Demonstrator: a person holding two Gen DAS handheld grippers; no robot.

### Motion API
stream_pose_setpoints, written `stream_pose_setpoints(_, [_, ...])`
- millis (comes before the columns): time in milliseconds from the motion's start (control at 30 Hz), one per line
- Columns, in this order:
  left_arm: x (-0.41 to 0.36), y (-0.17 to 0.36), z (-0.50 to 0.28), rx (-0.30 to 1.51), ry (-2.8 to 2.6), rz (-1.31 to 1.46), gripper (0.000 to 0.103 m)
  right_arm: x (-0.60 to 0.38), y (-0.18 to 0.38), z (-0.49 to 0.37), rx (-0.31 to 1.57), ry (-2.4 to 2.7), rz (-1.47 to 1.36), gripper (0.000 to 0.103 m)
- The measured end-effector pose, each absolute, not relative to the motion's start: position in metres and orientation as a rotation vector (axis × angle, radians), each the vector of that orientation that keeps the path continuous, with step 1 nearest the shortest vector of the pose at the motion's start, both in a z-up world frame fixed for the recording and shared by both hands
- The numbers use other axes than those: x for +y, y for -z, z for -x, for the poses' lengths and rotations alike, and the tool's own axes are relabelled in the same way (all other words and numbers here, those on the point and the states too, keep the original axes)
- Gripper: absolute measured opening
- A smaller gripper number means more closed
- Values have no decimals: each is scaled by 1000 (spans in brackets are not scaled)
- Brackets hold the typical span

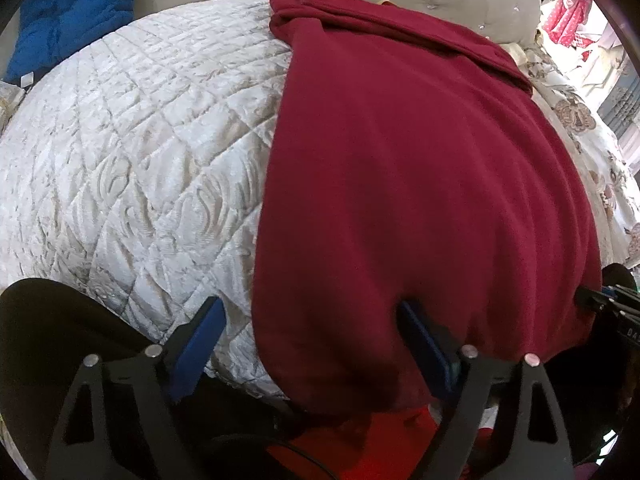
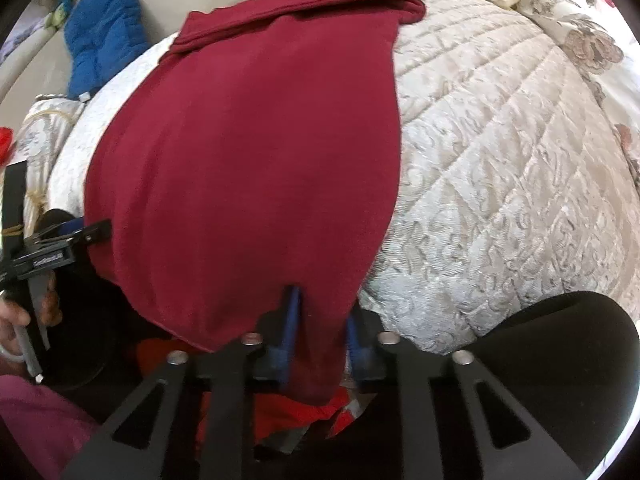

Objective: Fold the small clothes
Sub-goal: 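Grasp the sweater hem with the right tool while the left tool grasps it too, then lift the hem with both tools and fold it up toward the collar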

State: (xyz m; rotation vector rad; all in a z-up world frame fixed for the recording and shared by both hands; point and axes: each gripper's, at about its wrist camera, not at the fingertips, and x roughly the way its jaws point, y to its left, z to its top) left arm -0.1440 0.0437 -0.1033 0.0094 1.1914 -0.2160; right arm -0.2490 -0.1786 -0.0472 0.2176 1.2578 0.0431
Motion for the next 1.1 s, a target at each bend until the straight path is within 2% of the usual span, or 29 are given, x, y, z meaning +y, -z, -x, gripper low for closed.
stream_pose_setpoints(233, [32,97,150,1176,267,-49,57,-181,47,248,1252,-77,-239,0])
stream_pose_setpoints(367, [32,97,149,1176,270,-50,58,-180,47,248,1259,-75,-243,0])
stream_pose_setpoints(400, [32,96,149,1176,272,-50,58,-181,48,248,1266,-81,-248,7])
stream_pose_setpoints(500, [31,97,149,1172,273,-50,58,-178,50,249,1271,-92,-233,8])
stream_pose_setpoints(633, [34,98,151,1167,278,-50,58,-177,50,250,1261,-95,-232,6])
stream_pose_setpoints(667, [36,98,152,1166,282,-45,56,-178,49,250,1256,-93,-233,0])
stream_pose_setpoints(700, [37,98,152,1168,290,-33,52,-179,47,251,1244,-94,-241,0])
stream_pose_setpoints(767, [42,92,152,1177,305,3,24,-182,42,254,1218,-121,-288,0])
stream_pose_setpoints(800, [46,88,149,1181,324,38,16,-184,38,256,1204,-140,-309,0])
stream_pose_setpoints(1100, [67,30,116,1080,349,172,16,-216,-36,238,945,-295,-486,0])
